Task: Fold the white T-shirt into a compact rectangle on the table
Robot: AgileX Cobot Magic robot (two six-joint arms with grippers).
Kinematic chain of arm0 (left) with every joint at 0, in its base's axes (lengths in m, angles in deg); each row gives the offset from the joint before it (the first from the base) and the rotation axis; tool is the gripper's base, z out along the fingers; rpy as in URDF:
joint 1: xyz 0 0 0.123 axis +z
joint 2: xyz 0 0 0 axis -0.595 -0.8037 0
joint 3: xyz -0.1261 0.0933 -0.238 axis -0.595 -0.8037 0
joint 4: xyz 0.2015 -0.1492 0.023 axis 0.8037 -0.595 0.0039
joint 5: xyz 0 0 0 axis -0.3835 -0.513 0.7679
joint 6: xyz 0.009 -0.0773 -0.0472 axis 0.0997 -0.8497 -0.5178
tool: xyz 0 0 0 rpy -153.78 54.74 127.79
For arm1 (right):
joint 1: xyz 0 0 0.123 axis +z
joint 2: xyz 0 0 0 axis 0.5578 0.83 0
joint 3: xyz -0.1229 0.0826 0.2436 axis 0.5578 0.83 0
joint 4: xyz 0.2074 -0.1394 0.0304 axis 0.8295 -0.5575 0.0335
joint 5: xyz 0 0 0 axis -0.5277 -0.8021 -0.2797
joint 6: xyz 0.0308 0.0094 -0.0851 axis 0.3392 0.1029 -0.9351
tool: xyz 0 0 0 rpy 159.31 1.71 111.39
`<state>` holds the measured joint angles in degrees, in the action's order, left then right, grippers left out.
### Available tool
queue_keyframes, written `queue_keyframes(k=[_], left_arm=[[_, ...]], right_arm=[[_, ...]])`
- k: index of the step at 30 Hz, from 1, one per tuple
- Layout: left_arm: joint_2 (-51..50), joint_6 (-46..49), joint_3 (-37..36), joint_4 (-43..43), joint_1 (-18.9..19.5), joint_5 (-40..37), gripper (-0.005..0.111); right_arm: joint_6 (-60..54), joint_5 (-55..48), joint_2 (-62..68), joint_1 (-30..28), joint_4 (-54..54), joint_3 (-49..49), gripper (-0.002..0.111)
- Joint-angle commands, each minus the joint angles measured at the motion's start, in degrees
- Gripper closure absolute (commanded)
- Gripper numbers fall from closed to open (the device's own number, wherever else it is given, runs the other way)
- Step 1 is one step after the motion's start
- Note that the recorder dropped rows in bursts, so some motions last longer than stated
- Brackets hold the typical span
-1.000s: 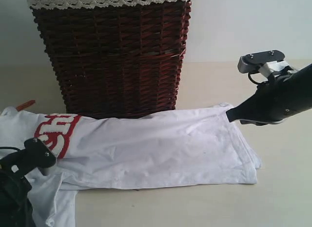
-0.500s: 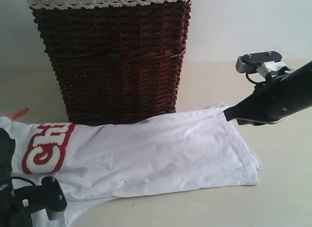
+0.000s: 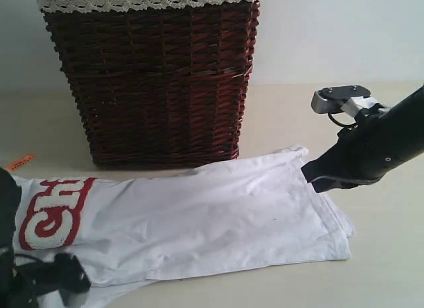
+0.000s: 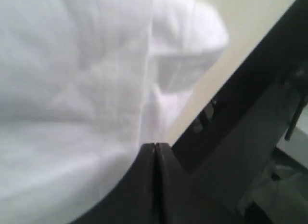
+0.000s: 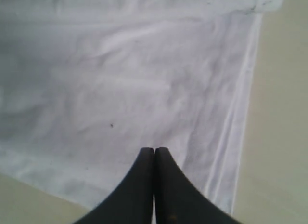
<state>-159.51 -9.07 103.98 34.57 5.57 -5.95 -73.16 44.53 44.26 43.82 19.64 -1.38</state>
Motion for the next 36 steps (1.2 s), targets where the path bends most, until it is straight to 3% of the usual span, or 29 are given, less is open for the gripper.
queue_keyframes(k=[1,11,18,28,36], left_arm=[[6.5,1.5,4.2,-3.1,-0.4,2.1,0.107],[15.0,-2.3,4.4,-0.9,3.1,20.8,0.107],[15.7,-4.6,4.5,0.3,4.1,28.8,0.107],[18.6,-5.8,5.6,0.2,4.1,27.0,0.107],[19.8,-5.7,3.9,1.5,4.1,16.6,0.107]], right_arm=[[-4.3,-1.9,0.5,0.1,3.2,-0.2,0.108],[3.4,7.0,9.9,0.1,-2.4,1.0,0.108],[20.1,6.9,14.2,0.1,-18.1,1.0,0.108],[42.3,-3.4,10.2,8.6,-41.3,6.2,0.108],[46.4,-7.5,6.5,9.4,-44.0,10.1,0.108]])
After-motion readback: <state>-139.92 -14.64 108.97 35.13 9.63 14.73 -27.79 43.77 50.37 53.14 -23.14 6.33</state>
